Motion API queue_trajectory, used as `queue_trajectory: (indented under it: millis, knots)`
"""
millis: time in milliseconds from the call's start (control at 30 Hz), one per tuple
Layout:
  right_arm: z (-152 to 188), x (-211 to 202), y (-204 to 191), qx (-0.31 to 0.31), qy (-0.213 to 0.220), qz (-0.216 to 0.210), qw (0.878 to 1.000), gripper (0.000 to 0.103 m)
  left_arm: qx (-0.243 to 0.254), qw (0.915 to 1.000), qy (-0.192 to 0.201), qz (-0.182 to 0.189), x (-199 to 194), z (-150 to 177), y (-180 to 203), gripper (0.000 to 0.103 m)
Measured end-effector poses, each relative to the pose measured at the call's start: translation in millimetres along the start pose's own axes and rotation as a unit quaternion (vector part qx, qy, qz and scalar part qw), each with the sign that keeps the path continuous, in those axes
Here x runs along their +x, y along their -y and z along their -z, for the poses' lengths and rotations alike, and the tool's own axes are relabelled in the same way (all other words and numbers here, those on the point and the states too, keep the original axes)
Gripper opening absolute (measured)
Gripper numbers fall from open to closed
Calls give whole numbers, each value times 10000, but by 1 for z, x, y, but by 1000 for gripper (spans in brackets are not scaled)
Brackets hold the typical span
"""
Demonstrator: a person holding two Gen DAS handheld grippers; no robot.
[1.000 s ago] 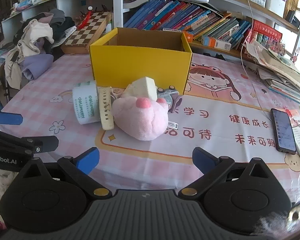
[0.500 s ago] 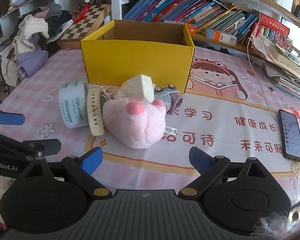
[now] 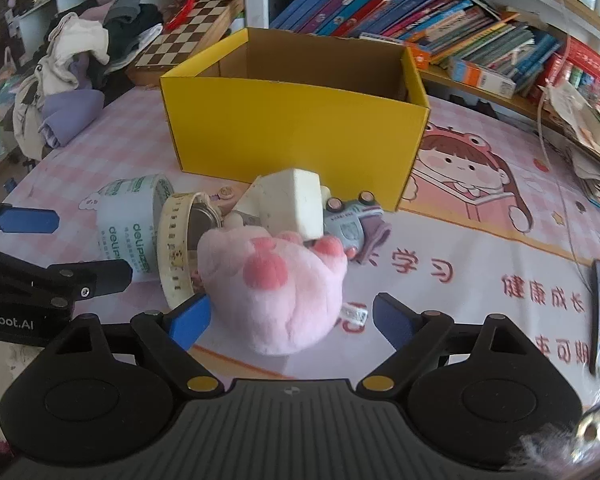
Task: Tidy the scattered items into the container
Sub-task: 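Lower the left tool onto the tape roll while the right tool approaches the pink pig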
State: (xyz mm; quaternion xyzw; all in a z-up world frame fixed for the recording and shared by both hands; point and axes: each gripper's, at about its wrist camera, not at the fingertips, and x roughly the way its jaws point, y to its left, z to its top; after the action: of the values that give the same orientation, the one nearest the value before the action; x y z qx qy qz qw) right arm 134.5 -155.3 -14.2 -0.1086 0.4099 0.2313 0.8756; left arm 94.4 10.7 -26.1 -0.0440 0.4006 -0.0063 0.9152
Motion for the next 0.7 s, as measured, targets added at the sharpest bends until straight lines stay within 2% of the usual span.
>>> queue_trajectory:
  millis: [167,333,500,700]
  knots:
    - [-9,13,3,-84,-114,-132,9998,88,-157,9998,108,47,6,-11,-2,93]
    - [-14,24,5,-166,-269,-223,9993,88,-180,9997,44,154,16,-17,0,83]
    - [-15,28,8,-174,-314,-291,9989,88,-231,9994,6,269,22,-20,1,77]
    - [-15,30,10,-157,-359,-393,9985,85,-362,9982,48,472,21,-20,-2,55]
